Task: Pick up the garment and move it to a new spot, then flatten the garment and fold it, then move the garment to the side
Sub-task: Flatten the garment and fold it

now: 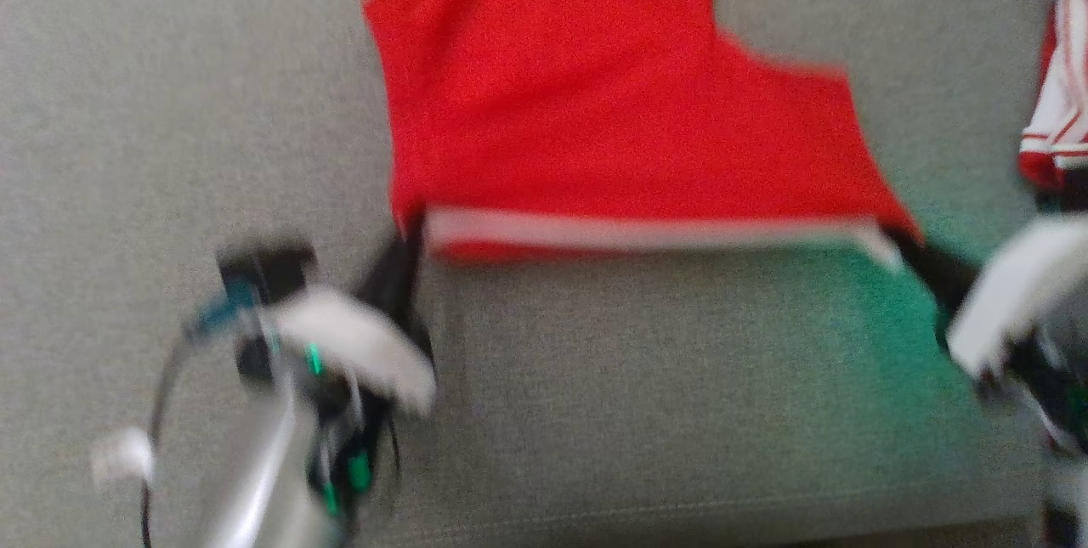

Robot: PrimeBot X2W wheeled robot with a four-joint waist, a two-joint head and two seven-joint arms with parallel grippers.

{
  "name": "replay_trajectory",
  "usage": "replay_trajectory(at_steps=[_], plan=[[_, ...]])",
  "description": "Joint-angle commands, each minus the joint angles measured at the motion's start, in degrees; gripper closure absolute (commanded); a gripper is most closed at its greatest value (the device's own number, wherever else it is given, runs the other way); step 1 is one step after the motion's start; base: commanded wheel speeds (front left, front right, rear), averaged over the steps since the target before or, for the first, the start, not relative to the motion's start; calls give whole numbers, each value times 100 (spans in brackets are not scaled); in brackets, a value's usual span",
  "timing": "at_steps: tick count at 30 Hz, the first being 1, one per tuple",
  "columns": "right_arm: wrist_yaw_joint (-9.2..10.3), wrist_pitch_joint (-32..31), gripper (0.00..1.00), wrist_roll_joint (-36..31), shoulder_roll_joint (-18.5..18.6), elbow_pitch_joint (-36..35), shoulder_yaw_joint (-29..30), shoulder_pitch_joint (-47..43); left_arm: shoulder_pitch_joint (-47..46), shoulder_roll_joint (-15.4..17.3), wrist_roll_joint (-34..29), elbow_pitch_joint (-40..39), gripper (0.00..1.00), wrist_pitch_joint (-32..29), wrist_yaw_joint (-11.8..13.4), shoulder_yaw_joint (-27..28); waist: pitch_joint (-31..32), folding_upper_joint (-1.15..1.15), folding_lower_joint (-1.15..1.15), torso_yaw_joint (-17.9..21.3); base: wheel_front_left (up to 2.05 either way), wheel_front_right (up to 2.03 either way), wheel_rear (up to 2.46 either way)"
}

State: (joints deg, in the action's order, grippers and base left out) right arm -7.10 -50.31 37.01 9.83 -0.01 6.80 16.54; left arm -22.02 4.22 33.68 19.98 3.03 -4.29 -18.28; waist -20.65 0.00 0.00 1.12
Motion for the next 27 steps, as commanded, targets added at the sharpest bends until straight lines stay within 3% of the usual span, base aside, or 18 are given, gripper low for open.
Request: replay_trajectory(at_steps=[1, 5, 8, 11, 18, 27], plan=[[-39, -313, 100, 91, 167, -663, 160, -458, 639, 179, 133, -637, 100, -170, 172, 125, 552, 0, 0, -43, 0, 0, 0], [-39, -975, 100, 238, 145, -1773, 690, -1712, 2192, 130, 349, -1955, 100, -581, 555, -120, 854, 0, 0, -189, 0, 0, 0], [-39, -1450, 100, 377, -117, -2732, 1202, -2615, 3127, 105, 439, -3035, 100, -766, 935, -239, 863, 0, 0, -354, 0, 0, 0], [-39, -1661, 100, 414, -265, -3087, 1461, -2725, 3352, 96, 491, -3506, 100, -878, 1044, -306, 720, 0, 0, -434, 0, 0, 0], [-39, -2087, 100, 80, -112, -2832, 1441, -1618, 2876, 42, 550, -3813, 100, -1131, 1073, -418, 326, 0, 0, -621, 0, 0, 0], [-39, -2790, 100, -598, 489, -1816, 1113, 572, 1610, -82, 703, -3776, 100, -1341, 1034, -705, -253, 0, 0, -1254, 0, 0, 0]])
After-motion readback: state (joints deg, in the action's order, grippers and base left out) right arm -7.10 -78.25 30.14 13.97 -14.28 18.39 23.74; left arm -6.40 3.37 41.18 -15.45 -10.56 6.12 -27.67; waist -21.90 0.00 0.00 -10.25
